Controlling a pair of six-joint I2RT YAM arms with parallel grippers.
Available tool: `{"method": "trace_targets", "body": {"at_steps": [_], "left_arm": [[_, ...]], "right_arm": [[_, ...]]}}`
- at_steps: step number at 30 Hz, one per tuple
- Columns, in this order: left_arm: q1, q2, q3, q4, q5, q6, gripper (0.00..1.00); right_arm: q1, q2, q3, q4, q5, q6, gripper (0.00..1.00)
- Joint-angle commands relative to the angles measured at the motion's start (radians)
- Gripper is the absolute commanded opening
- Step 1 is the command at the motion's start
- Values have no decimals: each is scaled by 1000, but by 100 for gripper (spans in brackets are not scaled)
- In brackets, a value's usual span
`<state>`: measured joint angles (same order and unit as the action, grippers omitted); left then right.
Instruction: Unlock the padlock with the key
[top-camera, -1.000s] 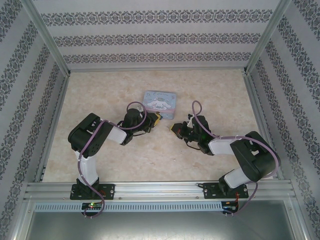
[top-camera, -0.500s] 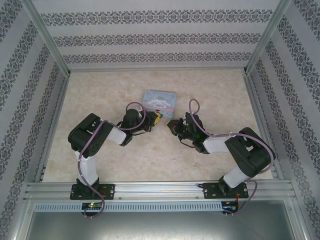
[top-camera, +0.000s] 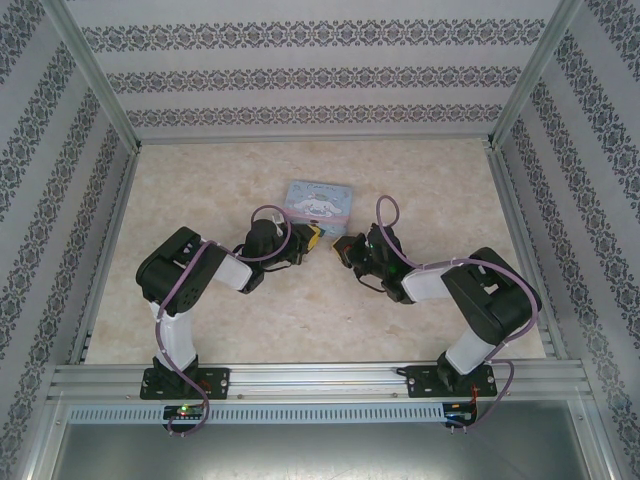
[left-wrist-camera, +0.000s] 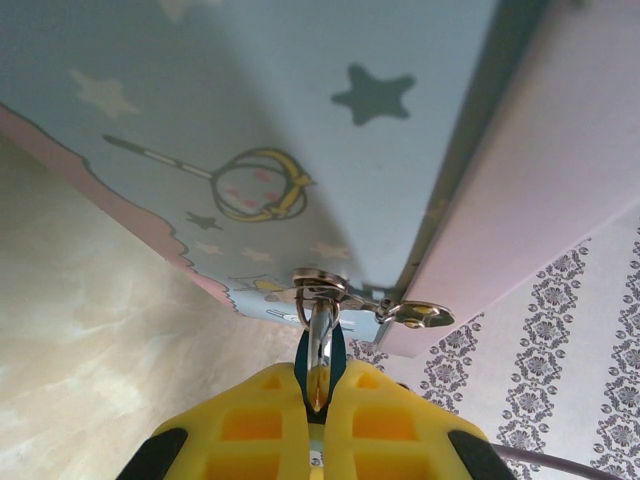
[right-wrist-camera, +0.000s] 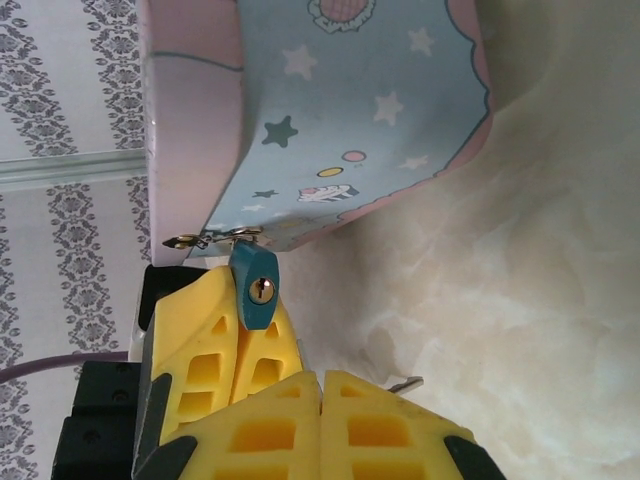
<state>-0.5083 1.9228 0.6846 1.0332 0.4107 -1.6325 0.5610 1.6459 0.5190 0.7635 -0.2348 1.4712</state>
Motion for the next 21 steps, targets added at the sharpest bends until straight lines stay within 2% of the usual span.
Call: {"method": "trace_targets", "body": {"at_steps": [1,21], "left_arm": [[5,-25,-1,77,-3,-3,0],[-1,-24,2,74,-5,-4,0]], "right_arm": [[10,11,29,40,18,11,0],[5,41,59,46,8,16,0]]}}
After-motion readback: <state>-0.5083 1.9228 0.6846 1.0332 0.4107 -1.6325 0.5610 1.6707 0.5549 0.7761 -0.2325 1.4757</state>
